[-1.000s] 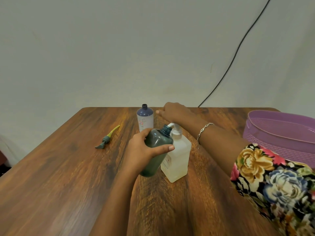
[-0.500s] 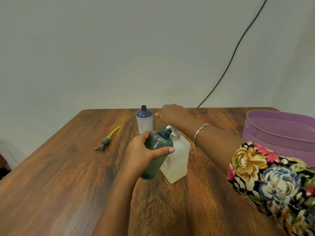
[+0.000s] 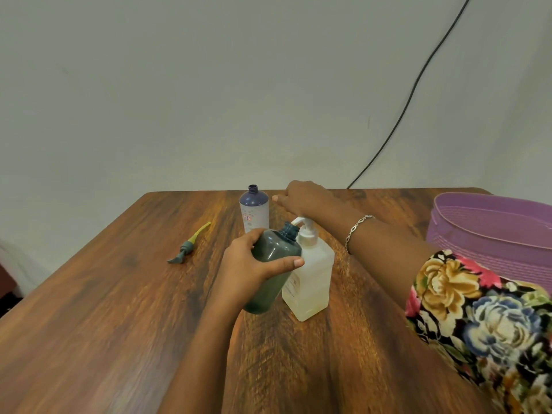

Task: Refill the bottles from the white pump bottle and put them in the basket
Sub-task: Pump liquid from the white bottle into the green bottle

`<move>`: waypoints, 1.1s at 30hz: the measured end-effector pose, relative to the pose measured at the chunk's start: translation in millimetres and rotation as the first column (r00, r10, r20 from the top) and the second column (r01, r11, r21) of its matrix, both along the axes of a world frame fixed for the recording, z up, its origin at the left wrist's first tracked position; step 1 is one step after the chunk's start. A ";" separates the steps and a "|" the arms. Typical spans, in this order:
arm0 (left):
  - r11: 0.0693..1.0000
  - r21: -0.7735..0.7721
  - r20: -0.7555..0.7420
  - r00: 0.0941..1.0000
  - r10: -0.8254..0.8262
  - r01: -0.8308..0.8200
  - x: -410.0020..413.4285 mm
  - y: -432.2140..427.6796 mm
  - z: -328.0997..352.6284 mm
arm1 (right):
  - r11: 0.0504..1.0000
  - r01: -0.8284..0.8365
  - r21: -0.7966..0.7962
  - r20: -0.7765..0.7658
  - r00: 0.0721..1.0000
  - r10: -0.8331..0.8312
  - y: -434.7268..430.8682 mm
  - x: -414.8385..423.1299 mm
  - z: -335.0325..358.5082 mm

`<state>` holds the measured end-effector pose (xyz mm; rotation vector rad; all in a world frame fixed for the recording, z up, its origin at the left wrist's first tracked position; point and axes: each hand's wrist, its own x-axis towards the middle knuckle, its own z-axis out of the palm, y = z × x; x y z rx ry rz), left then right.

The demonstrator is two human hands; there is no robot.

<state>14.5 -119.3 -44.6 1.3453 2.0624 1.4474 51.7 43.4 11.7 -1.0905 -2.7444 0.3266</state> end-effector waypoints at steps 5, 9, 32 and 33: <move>0.999 -0.044 -0.009 1.000 0.002 -0.002 3.1 1.3 -6.9 | 0.996 0.038 0.077 0.024 0.999 -0.040 -4.8 -0.9 -12.9; 0.999 -0.032 0.001 1.000 0.013 -0.013 2.6 -0.4 -3.8 | 1.000 0.020 0.020 0.008 1.000 -0.020 -2.1 -3.9 -9.2; 1.000 -0.005 -0.022 1.000 -0.006 0.006 3.3 -2.9 5.5 | 0.889 0.069 -0.453 0.111 0.994 -0.021 -16.4 5.6 15.9; 1.000 -0.006 -0.021 1.000 -0.012 0.012 2.9 -2.8 4.3 | 0.896 0.073 -0.438 0.122 0.992 -0.022 -16.5 4.5 14.5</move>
